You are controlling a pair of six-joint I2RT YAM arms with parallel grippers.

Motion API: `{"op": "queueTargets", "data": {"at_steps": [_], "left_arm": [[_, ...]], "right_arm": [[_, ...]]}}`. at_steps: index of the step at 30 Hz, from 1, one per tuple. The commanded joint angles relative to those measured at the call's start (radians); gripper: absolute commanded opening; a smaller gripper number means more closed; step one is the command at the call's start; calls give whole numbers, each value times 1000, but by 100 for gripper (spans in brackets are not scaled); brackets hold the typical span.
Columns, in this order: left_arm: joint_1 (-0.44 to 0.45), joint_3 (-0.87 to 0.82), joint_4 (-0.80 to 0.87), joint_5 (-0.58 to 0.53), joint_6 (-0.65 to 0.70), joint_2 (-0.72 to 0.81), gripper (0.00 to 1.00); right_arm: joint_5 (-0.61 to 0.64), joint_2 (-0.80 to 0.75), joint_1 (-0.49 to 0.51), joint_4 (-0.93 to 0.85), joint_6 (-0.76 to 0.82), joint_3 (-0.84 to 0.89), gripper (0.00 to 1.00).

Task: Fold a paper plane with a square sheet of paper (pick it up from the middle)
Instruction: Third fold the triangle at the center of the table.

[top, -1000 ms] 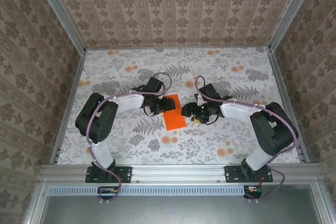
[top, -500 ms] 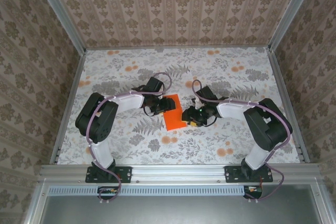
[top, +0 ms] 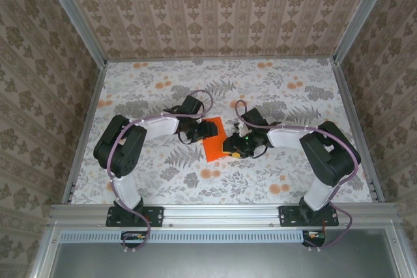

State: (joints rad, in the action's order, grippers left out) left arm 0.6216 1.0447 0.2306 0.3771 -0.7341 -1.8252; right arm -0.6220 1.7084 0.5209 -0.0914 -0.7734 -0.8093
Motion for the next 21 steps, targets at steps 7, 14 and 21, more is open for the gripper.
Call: {"op": "queueTargets", "data": {"at_steps": [7,14,21], "left_arm": [[3,-15,62,-41,-6,-40,59],[3,-12,65,-42,-4,-39,59],[3,-11,67,-40,-5,-37,59]], "right_arm": [[-39,-11,-5,106,-62,39,41],[-63,32,-12,206,-67,33,42],[-81,71,-18,253,-76,16,43]]}}
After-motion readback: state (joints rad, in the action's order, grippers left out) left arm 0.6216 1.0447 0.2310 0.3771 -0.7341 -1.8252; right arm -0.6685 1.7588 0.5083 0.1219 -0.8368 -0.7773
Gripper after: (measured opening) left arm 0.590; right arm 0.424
